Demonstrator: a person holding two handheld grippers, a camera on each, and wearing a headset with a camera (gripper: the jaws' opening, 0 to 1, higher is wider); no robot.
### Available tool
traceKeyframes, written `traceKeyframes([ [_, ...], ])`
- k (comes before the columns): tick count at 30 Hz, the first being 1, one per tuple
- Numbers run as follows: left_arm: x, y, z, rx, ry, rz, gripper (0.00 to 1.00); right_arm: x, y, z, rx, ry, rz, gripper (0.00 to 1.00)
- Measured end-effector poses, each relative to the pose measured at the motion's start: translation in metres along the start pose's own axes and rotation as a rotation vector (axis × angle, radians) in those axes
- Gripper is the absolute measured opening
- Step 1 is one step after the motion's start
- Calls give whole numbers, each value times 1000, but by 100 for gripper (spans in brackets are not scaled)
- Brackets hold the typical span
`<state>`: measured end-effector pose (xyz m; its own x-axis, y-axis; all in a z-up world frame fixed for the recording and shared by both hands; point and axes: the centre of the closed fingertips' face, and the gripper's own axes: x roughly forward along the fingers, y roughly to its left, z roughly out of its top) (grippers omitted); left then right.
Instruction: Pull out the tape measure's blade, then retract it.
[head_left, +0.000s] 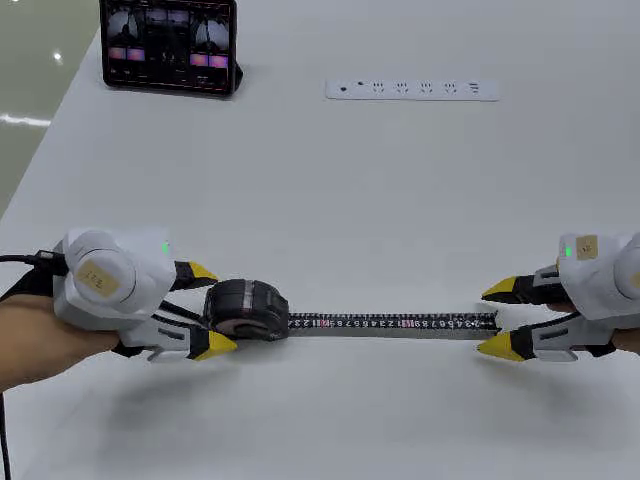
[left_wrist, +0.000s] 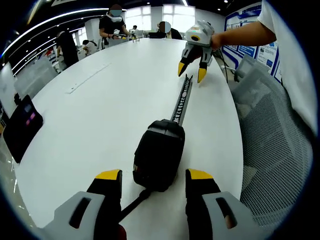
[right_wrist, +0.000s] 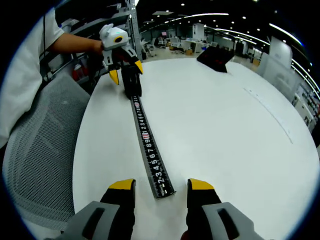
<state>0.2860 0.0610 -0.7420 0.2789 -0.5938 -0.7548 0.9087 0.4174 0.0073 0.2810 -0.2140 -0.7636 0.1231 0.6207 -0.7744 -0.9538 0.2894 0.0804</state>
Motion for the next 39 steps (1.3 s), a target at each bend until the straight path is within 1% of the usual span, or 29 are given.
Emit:
traceKeyframes([
  [7, -2, 1, 1, -18, -14, 9, 50, 0, 1, 0, 8, -4, -13, 40],
  [11, -4, 0, 3, -32, -28, 22, 51, -2, -1, 3, 23, -22, -36, 41],
  [12, -5, 0, 4, -37, -35, 25, 52, -2, -1, 4, 31, -31, -43, 43],
  [13, -6, 0, 4, -50, -44, 30, 53, -4, -1, 9, 69, -68, -52, 44],
  [15, -9, 0, 5, -82, -60, 37, 55, -6, 0, 16, 119, -118, -59, 46],
  [18, -13, 1, 8, -91, -78, 55, 58, -8, 0, 15, 142, -132, -80, 52],
  [20, -16, 1, 9, -109, -91, 67, 59, -10, 1, 17, 154, -142, -94, 55],
  [22, -18, 2, 9, -115, -102, 80, 60, -10, 1, 18, 164, -152, -105, 58],
  [25, -21, 2, 9, -141, -122, 95, 63, -13, 1, 22, 184, -172, -123, 62],
  [30, -24, 1, 9, -165, -145, 115, 66, -15, 2, 22, 188, -174, -147, 65],
  [32, -27, 4, 11, -173, -170, 145, 67, -18, 4, 24, 190, -182, -153, 66],
  [33, -29, 3, 13, -191, -185, 145, 67, -20, 4, 27, 193, -192, -160, 66],
  [34, -29, 2, 13, -202, -190, 143, 67, -20, 4, 28, 193, -197, -163, 67],
  [35, -31, 1, 13, -203, -197, 155, 67, -22, 5, 30, 187, -199, -170, 67],
  [39, -36, -1, 14, -230, -222, 168, 67, -26, 6, 34, 187, -214, -195, 69],
])
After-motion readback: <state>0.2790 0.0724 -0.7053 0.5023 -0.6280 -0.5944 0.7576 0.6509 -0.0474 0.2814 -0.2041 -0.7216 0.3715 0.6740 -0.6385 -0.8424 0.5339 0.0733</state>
